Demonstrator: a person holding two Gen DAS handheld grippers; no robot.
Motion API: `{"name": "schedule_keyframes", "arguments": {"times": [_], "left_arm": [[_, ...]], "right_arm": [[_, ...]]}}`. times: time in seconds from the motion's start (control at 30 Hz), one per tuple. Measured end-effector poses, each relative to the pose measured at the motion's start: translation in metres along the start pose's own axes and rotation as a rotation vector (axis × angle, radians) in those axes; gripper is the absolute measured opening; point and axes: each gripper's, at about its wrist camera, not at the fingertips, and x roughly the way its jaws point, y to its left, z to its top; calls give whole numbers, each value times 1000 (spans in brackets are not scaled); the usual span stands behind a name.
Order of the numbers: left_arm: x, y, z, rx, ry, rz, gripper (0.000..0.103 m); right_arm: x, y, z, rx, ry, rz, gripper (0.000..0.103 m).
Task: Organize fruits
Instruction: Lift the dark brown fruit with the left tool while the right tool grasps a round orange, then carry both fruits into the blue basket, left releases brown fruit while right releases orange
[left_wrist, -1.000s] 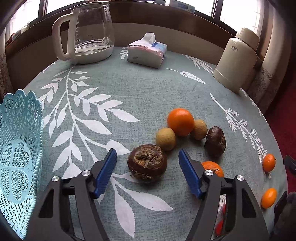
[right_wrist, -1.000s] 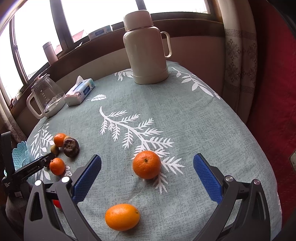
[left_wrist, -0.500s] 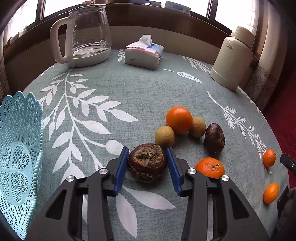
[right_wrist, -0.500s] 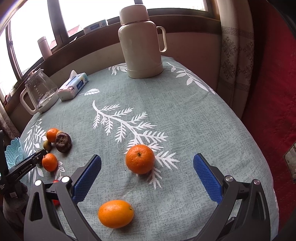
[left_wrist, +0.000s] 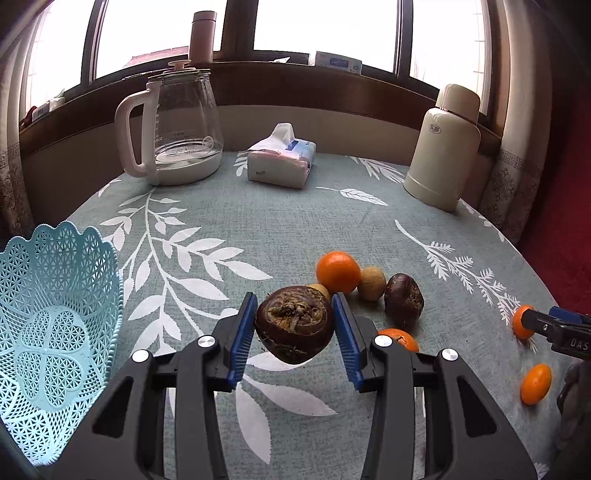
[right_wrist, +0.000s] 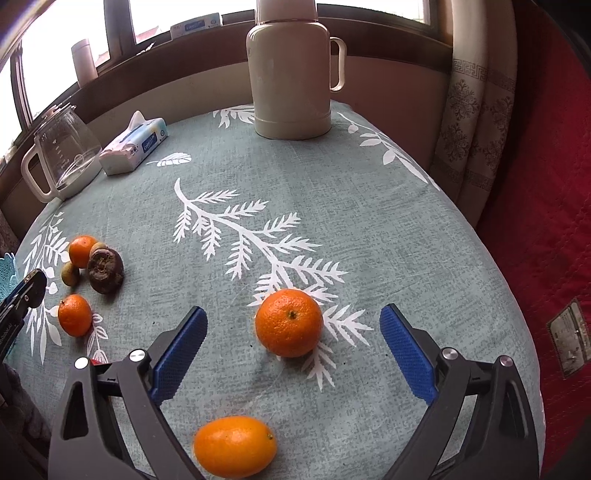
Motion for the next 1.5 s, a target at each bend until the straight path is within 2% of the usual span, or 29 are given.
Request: {"name": "schedule_keyframes", "arguments": {"times": [0.07,0.13,0.27,0.43,0.67,0.87,1.17,1.5], "left_arm": [[-2,3,0,-13,-4,-8,43],[-4,4,0,-23,-7,-14,43],[-7,7,0,-43,-16,-24,43],[-12,10,0,-63,-29,-34,43],[-23,14,1,-79,-68,-28,43],[-32,24,2,-115,-84,-19,43],[-79,53,9,-126,-154,55,43],[-142,110,21,-148,-244,174,43]], "right_arm": [[7,1,1,-7,18,-15,87],[15,2,0,-6,42,-25,76],[25,3,-2,-11,70,-48,68],[24,11,-2,-35,64,-51,41],[17,16,-2,-35,58,-64,40],[-11,29,4,-44,-5,-46,40],[-60,62,14,-76,-110,34,40],[-96,113,12,-154,-179,145,40]]}}
